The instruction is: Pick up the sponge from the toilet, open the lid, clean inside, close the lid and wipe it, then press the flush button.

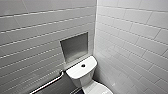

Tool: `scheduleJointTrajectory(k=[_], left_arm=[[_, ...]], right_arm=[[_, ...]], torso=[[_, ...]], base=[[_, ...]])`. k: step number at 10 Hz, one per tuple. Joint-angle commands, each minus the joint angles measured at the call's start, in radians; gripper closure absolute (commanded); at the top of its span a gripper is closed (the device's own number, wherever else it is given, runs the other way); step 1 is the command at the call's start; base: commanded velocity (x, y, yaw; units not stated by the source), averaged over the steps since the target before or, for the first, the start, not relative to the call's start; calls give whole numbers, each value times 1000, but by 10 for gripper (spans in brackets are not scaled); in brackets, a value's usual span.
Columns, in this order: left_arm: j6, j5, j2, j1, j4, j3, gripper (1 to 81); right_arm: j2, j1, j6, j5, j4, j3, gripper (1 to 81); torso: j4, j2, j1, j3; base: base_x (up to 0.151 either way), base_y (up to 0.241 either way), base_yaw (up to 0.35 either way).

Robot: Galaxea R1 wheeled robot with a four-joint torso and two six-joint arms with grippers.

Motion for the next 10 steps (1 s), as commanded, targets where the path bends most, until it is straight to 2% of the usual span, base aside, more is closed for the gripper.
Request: scheduleJointTrajectory(k=[1,2,3,4,6,10], left_arm=[[9,-225,98,233,214,-179,811],[9,-275,137,288,217,-259,811],[11,-295,184,329,217,-344,811],[11,-316,220,365,217,-415,811],[9,-396,290,424,215,-564,811],[0,-483,469,519,203,-873,811]], right_arm=[[-3,0,3,-67,4,13,811],[5,0,3,-67,2,7,811],[12,-2,3,-67,0,4,811],[18,-5,3,-67,0,1,811],[26,-5,3,-67,4,-16,811],[54,-9,4,-67,11,-62,811]], torso=[[0,0,0,76],[0,-1,-1,89],[0,-1,-2,96],[0,-2,-2,78],[0,-2,-3,92],[0,-3,-4,91]], base=[[0,0,0],[0,0,0],[0,0,0],[0,0,0],[0,0,0],[0,0,0]])
